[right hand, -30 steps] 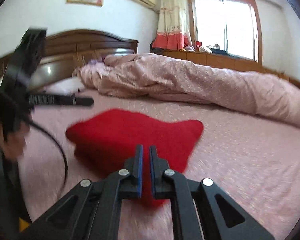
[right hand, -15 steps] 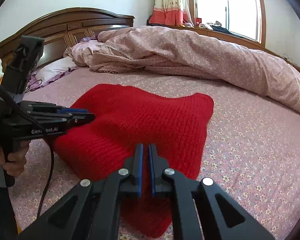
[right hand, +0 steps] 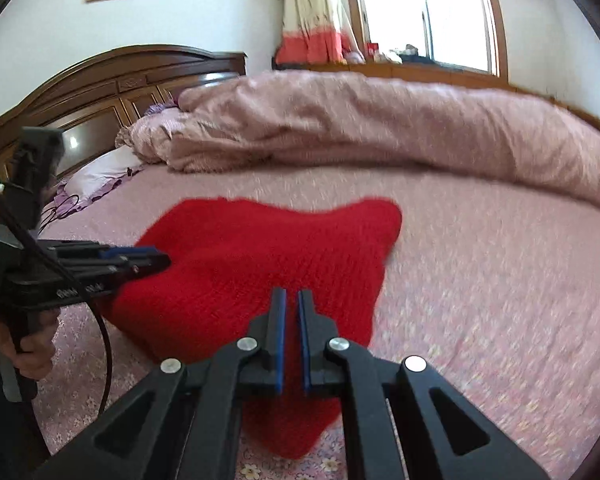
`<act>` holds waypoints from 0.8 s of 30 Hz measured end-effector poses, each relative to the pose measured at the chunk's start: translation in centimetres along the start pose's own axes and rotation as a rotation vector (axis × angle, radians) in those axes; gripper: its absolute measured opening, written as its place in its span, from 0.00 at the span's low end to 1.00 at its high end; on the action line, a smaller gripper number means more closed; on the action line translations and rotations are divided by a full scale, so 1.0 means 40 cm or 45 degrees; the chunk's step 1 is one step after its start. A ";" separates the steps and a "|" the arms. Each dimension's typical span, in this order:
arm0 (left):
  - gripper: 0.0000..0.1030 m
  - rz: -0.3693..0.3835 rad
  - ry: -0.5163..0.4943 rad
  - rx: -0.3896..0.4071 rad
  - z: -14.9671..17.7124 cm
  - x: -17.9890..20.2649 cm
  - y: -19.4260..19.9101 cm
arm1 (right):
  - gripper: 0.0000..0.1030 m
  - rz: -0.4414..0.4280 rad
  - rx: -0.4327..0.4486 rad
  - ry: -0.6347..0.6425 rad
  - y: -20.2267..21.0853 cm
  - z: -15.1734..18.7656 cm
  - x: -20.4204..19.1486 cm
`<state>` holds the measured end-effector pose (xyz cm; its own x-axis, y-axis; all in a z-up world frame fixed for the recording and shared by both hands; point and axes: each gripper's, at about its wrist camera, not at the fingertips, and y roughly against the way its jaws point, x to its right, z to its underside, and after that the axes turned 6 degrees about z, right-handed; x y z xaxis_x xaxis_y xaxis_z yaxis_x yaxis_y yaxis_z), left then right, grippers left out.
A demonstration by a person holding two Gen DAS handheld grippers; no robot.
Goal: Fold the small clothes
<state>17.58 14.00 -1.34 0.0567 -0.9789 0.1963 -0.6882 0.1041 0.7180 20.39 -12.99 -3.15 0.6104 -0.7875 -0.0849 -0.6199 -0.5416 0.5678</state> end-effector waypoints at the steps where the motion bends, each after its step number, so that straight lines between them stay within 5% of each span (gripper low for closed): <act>1: 0.13 -0.002 0.005 -0.004 0.000 -0.001 -0.001 | 0.04 -0.005 -0.010 -0.008 -0.007 0.002 0.003; 24: 0.13 -0.072 -0.050 0.010 0.013 0.029 -0.012 | 0.04 -0.058 -0.075 -0.045 -0.041 0.026 0.021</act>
<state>17.62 12.72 -1.81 0.0673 -0.9894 0.1290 -0.6904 0.0472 0.7219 21.39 -13.07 -5.01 0.6187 -0.7731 -0.1397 -0.5614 -0.5595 0.6098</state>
